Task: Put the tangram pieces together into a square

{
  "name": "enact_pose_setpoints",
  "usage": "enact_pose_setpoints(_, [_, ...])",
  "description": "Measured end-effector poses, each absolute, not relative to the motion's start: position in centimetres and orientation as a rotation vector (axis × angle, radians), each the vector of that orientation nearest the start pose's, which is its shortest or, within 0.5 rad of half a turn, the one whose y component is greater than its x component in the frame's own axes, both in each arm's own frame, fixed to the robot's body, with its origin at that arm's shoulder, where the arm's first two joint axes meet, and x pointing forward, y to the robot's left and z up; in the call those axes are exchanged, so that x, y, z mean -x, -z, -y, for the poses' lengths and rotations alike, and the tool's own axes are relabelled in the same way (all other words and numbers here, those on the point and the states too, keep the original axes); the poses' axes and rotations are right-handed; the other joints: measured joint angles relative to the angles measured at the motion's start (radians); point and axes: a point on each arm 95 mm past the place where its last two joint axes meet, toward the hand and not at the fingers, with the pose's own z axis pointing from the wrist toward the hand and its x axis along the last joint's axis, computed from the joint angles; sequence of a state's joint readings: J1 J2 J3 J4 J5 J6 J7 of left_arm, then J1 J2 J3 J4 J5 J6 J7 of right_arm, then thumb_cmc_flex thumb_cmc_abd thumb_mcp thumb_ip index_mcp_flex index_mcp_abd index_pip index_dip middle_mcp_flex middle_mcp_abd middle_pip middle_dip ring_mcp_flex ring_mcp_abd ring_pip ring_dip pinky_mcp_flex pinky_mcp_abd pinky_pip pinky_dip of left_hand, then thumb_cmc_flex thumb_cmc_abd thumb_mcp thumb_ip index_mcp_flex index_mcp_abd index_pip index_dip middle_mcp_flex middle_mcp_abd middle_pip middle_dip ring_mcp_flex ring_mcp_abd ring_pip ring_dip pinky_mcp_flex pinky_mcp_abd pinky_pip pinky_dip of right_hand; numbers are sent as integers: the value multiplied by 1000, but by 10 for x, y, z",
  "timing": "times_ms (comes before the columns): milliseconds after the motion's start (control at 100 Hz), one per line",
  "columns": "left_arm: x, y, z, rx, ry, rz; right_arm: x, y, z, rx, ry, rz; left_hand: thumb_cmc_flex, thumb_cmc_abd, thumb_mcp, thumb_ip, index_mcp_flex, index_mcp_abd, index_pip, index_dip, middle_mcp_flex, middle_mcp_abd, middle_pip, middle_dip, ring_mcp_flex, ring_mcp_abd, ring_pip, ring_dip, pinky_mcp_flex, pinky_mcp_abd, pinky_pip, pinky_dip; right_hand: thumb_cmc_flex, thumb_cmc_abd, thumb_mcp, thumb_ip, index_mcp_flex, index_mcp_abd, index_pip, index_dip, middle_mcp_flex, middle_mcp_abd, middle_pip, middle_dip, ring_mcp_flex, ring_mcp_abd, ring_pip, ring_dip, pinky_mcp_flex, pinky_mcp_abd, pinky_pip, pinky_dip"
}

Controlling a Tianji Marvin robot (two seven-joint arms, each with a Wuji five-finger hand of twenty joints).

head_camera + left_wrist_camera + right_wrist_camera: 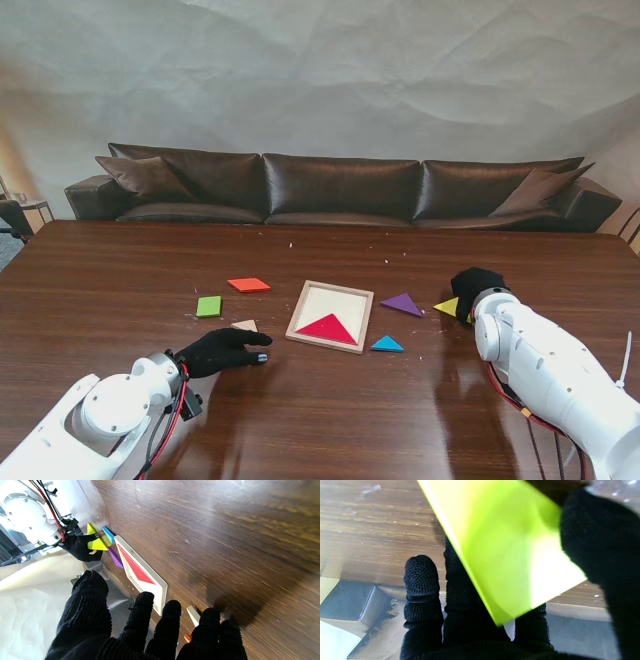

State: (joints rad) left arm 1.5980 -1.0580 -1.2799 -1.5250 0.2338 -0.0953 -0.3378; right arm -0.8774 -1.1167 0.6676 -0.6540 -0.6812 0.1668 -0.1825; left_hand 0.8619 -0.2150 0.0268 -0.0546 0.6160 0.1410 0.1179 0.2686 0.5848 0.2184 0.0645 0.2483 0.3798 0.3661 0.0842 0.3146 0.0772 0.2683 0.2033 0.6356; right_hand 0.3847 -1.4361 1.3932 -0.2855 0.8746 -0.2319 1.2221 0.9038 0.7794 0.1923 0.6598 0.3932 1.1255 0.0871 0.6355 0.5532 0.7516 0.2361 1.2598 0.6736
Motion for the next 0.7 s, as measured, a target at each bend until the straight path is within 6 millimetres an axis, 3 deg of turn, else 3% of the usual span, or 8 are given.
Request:
enact_pose_setpoints(80, [-382,366,-27,2083,1773,-1447,-541,380,108,-1367,-965,-1425,0,0,0,0,0,0,0,0,0,0,0,0,2,0,8,0,3,0,0,0,91,3,0,0,51,5,11,-41,73,53,-79,-39,102,-24,19,12,5,0,26,0])
enact_pose_setpoints(220, [-381,366,-28,2085,1772,-1443,-544,379,109,-1384,-1002,-1410,0,0,0,0,0,0,0,0,0,0,0,0,2,0,9,0,3,-7,0,0,160,66,-5,-122,76,2,-4,-282,172,81,-164,-97,146,-39,159,36,7,0,42,0])
enact_pose_setpoints(330, [-381,366,-28,2087,1771,-1441,-545,378,110,-1387,-1011,-1405,0,0,0,0,0,0,0,0,0,0,0,0,2,0,9,0,3,-12,0,0,176,115,-26,-122,90,-1,-15,-444,201,83,-202,-103,146,-42,227,28,7,0,43,0])
enact_pose_setpoints(440, [-380,366,-28,2088,1771,-1441,-544,377,110,-1372,-1013,-1414,0,0,0,0,0,0,0,0,0,0,0,0,2,0,9,0,3,-12,0,0,181,152,-26,-123,101,21,-32,-525,274,76,-247,-94,146,-53,253,25,7,-19,43,0])
enact_pose_setpoints(460, [-380,366,-28,2088,1771,-1441,-544,377,110,-1361,-1011,-1421,0,0,0,0,0,0,0,0,0,0,0,0,2,0,9,0,3,-12,0,0,181,152,-27,-123,111,30,-36,-531,378,25,-169,-38,151,-54,260,25,7,-31,51,0])
enact_pose_setpoints(500, [-380,366,-28,2089,1772,-1441,-542,377,110,-1339,-1005,-1438,0,0,0,0,0,0,0,0,0,0,0,0,2,0,9,0,3,-12,0,0,180,152,-27,-124,113,48,-37,-538,440,-63,-122,-2,179,-57,265,20,8,-49,62,0])
enact_pose_setpoints(570, [-380,366,-28,2091,1773,-1439,-538,378,111,-1285,-992,-1482,0,0,0,0,0,0,0,0,0,0,0,0,2,0,9,0,3,-11,0,0,179,151,-23,-122,124,64,-38,-542,528,-178,-107,16,170,-63,304,20,8,-110,88,0])
enact_pose_setpoints(700, [-381,366,-28,2093,1779,-1436,-531,375,112,-1199,-1002,-1539,0,0,0,0,0,0,0,0,0,0,0,0,2,0,10,0,3,-9,0,0,179,135,-26,-160,155,65,-46,-614,574,-216,-87,35,169,-87,362,20,8,-188,127,0])
